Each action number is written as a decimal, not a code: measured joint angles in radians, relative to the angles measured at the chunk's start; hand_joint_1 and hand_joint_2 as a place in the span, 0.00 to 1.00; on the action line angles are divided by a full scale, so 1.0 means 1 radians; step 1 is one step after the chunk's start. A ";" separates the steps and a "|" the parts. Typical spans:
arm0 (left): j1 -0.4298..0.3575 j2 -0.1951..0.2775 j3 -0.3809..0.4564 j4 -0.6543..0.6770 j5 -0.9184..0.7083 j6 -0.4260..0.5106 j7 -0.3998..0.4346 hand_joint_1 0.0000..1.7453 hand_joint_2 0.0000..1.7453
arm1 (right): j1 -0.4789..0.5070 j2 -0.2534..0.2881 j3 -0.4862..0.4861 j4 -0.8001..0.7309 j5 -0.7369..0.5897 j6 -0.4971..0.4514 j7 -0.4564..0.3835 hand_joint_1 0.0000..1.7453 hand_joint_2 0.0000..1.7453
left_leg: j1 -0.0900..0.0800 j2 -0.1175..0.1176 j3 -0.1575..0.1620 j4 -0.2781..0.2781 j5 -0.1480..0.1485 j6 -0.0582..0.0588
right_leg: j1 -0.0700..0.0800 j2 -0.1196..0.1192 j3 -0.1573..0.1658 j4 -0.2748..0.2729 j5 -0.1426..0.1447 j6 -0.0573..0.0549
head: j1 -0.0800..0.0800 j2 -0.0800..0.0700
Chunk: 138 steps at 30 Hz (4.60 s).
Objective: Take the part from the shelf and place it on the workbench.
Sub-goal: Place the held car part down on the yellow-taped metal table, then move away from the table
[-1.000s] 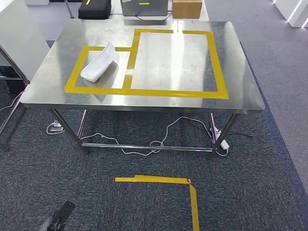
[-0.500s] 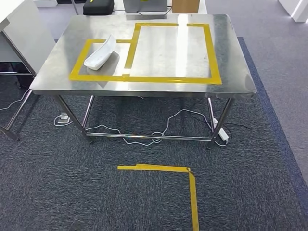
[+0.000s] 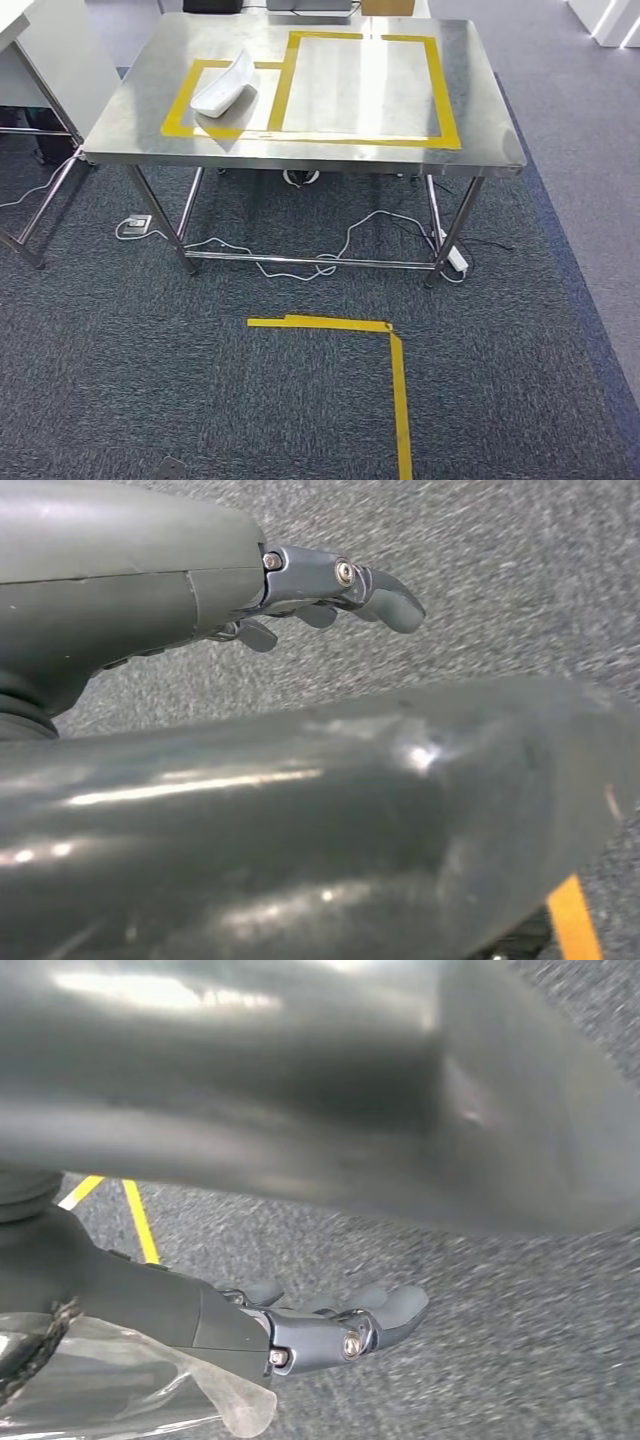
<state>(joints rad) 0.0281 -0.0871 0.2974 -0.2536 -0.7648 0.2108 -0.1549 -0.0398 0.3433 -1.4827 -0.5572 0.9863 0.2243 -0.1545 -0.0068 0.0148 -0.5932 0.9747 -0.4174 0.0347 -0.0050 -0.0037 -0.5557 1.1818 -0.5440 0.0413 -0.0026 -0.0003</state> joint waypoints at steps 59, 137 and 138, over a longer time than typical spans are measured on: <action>-0.014 -0.012 0.007 0.012 -0.046 0.007 0.008 0.00 0.00 | -0.008 -0.006 0.000 0.023 -0.062 -0.027 -0.007 0.00 0.00 | 0.000 0.001 0.040 -0.030 -0.012 0.008 | -0.006 0.002 -0.109 0.101 -0.042 0.002 | 0.008 0.000; -0.015 -0.055 0.077 0.011 -0.116 0.029 0.093 0.00 0.00 | -0.011 -0.078 0.001 0.162 -0.032 -0.108 -0.063 0.00 0.00 | -0.004 -0.003 0.054 0.009 -0.050 -0.009 | 0.005 -0.001 0.063 -0.222 0.023 -0.038 | 0.013 0.000; -0.015 -0.055 0.078 0.011 -0.116 0.029 0.093 0.00 0.00 | -0.011 -0.080 0.002 0.165 -0.029 -0.110 -0.064 0.00 0.00 | -0.005 -0.004 0.054 0.012 -0.052 -0.007 | 0.004 -0.001 0.063 -0.223 0.024 -0.036 | 0.013 0.000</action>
<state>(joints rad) 0.0130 -0.1418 0.3754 -0.2430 -0.8810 0.2400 -0.0615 -0.0510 0.2635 -1.4811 -0.3921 0.9571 0.1143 -0.2189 -0.0122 0.0111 -0.5397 0.9865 -0.4690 0.0282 -0.0010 -0.0047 -0.4926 0.9592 -0.5204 0.0053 0.0103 0.0000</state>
